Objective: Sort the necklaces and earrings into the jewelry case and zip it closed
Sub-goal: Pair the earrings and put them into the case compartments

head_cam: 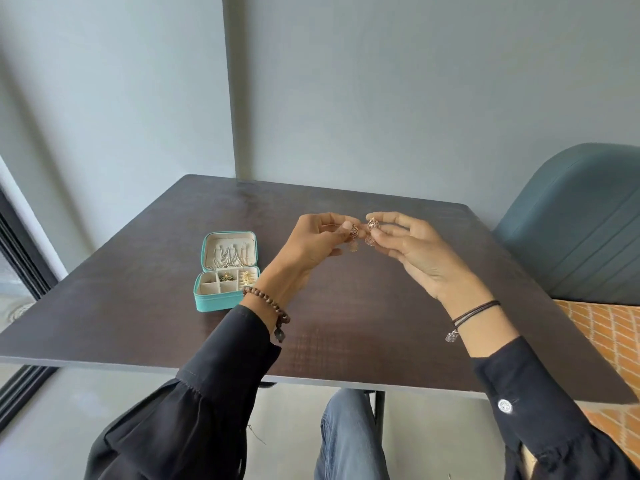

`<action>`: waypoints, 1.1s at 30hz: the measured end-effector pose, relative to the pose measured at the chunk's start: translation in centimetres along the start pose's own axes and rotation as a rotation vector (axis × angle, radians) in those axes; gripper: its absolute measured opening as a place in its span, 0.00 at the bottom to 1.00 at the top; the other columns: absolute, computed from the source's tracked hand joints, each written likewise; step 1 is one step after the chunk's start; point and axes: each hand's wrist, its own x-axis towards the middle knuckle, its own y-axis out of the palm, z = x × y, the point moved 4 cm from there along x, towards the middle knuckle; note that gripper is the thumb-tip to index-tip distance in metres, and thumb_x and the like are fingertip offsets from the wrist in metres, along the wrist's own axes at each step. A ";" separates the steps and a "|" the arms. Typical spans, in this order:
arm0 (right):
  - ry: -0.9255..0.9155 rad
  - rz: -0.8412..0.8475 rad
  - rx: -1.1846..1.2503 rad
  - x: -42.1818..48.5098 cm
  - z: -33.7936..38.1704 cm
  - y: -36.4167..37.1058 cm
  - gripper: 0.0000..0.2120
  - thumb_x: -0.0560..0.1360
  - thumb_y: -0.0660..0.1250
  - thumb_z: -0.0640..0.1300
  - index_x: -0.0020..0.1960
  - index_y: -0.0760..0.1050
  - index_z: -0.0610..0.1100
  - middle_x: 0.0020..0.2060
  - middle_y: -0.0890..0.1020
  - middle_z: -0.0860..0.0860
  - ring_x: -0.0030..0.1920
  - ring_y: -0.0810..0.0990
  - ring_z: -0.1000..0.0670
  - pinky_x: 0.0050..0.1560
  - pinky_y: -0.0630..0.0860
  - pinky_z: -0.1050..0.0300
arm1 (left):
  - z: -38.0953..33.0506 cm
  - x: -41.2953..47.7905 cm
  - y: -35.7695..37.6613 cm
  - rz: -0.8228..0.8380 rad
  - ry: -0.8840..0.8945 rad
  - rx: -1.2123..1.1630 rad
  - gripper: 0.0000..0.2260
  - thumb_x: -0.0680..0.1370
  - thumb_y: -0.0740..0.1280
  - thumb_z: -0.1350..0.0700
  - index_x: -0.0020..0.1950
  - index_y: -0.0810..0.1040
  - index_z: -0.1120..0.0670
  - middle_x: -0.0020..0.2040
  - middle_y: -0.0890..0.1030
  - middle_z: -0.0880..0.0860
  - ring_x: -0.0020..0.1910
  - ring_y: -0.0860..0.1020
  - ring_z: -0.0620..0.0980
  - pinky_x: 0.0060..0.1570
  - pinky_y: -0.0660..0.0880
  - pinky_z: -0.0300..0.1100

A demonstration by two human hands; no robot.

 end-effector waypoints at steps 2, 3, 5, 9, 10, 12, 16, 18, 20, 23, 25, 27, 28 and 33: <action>-0.010 0.022 0.058 -0.4 0.6 0.4 0.15 0.79 0.68 0.33 0.66 0.77 0.35 0.55 0.85 0.41 0.52 0.84 0.50 0.63 0.78 0.57 | -0.9 -0.6 -0.3 -0.030 0.025 -0.005 0.07 0.83 0.66 0.57 0.56 0.83 0.56 0.50 0.87 0.53 0.44 0.82 0.45 0.50 0.77 0.41; -0.008 0.031 0.092 -0.5 0.9 0.6 0.15 0.79 0.67 0.33 0.65 0.77 0.35 0.54 0.86 0.42 0.51 0.84 0.50 0.60 0.79 0.58 | -1.2 -0.8 -0.4 -0.043 0.030 -0.021 0.07 0.83 0.67 0.56 0.56 0.83 0.56 0.50 0.87 0.54 0.43 0.82 0.45 0.50 0.77 0.41; 0.003 0.041 0.148 -0.8 1.4 1.0 0.14 0.79 0.66 0.32 0.64 0.78 0.35 0.53 0.86 0.42 0.51 0.85 0.49 0.58 0.80 0.59 | -1.7 -1.3 -0.7 -0.066 0.036 -0.065 0.08 0.83 0.67 0.56 0.57 0.83 0.57 0.50 0.87 0.56 0.43 0.82 0.46 0.51 0.77 0.42; 0.024 0.047 0.236 -1.2 2.3 1.9 0.14 0.79 0.65 0.32 0.63 0.79 0.36 0.56 0.85 0.40 0.55 0.84 0.46 0.65 0.79 0.55 | -2.3 -2.0 -1.3 -0.079 0.030 -0.177 0.10 0.82 0.69 0.58 0.59 0.83 0.62 0.53 0.86 0.59 0.50 0.85 0.52 0.58 0.79 0.45; 0.027 0.042 0.251 -1.3 2.5 2.1 0.13 0.79 0.65 0.32 0.62 0.80 0.36 0.55 0.85 0.41 0.55 0.85 0.47 0.65 0.79 0.55 | -2.4 -2.2 -1.4 -0.075 0.018 -0.210 0.10 0.81 0.69 0.59 0.59 0.83 0.63 0.53 0.86 0.60 0.51 0.85 0.52 0.58 0.80 0.44; 0.036 0.030 0.275 -1.5 2.5 2.6 0.12 0.79 0.64 0.32 0.60 0.81 0.36 0.52 0.86 0.43 0.52 0.86 0.48 0.63 0.80 0.56 | -2.7 -2.6 -1.7 -0.058 -0.033 -0.269 0.10 0.81 0.69 0.61 0.59 0.82 0.65 0.53 0.87 0.59 0.49 0.86 0.50 0.53 0.81 0.41; 0.065 0.020 0.321 -1.8 2.1 3.6 0.11 0.80 0.64 0.34 0.60 0.81 0.36 0.55 0.86 0.40 0.54 0.85 0.46 0.62 0.80 0.53 | -2.9 -3.4 -2.2 -0.054 -0.155 -0.405 0.07 0.80 0.69 0.63 0.55 0.82 0.66 0.51 0.87 0.61 0.48 0.86 0.54 0.48 0.83 0.42; 0.097 0.017 0.363 -1.9 1.7 4.1 0.12 0.80 0.64 0.37 0.60 0.80 0.35 0.57 0.85 0.39 0.56 0.85 0.45 0.61 0.81 0.52 | -2.9 -3.7 -2.4 -0.073 -0.196 -0.462 0.06 0.80 0.68 0.63 0.52 0.82 0.66 0.49 0.87 0.61 0.47 0.86 0.55 0.50 0.84 0.44; 0.127 0.016 0.403 -2.0 1.4 4.4 0.13 0.82 0.62 0.40 0.61 0.79 0.35 0.58 0.85 0.38 0.57 0.84 0.44 0.59 0.82 0.52 | -2.7 -4.0 -2.6 -0.084 -0.233 -0.505 0.07 0.81 0.67 0.62 0.52 0.81 0.66 0.48 0.87 0.61 0.44 0.87 0.55 0.45 0.84 0.44; 0.159 0.014 0.445 -2.2 1.2 4.7 0.15 0.83 0.60 0.42 0.61 0.79 0.35 0.58 0.84 0.37 0.57 0.84 0.43 0.61 0.80 0.51 | -2.5 -4.3 -2.8 -0.070 -0.270 -0.521 0.12 0.83 0.65 0.58 0.57 0.80 0.67 0.50 0.86 0.61 0.44 0.87 0.55 0.40 0.84 0.43; 0.170 0.016 0.458 -2.3 1.2 4.9 0.16 0.83 0.59 0.43 0.62 0.79 0.34 0.59 0.84 0.37 0.58 0.83 0.42 0.63 0.79 0.49 | -2.3 -4.3 -3.0 -0.060 -0.283 -0.526 0.13 0.83 0.63 0.57 0.57 0.81 0.66 0.51 0.86 0.61 0.44 0.87 0.54 0.40 0.83 0.43; 0.175 0.020 0.466 -2.4 1.0 5.0 0.17 0.84 0.58 0.44 0.63 0.78 0.33 0.59 0.83 0.36 0.60 0.83 0.41 0.65 0.78 0.48 | -2.1 -4.3 -3.2 -0.059 -0.291 -0.530 0.14 0.83 0.63 0.56 0.57 0.81 0.66 0.52 0.86 0.61 0.45 0.87 0.54 0.42 0.84 0.44; 0.177 0.023 0.470 -2.4 1.0 5.0 0.18 0.84 0.58 0.44 0.64 0.78 0.33 0.60 0.83 0.36 0.61 0.82 0.41 0.65 0.77 0.48 | -2.0 -4.3 -3.2 -0.058 -0.293 -0.529 0.14 0.83 0.63 0.56 0.57 0.81 0.66 0.53 0.86 0.61 0.46 0.87 0.55 0.43 0.84 0.44; 0.182 0.037 0.457 -2.2 0.8 5.3 0.17 0.84 0.59 0.44 0.63 0.78 0.34 0.58 0.84 0.38 0.60 0.83 0.42 0.66 0.77 0.48 | -1.5 -4.3 -3.5 -0.055 -0.251 -0.509 0.12 0.79 0.70 0.58 0.58 0.82 0.65 0.53 0.86 0.61 0.48 0.86 0.55 0.50 0.84 0.44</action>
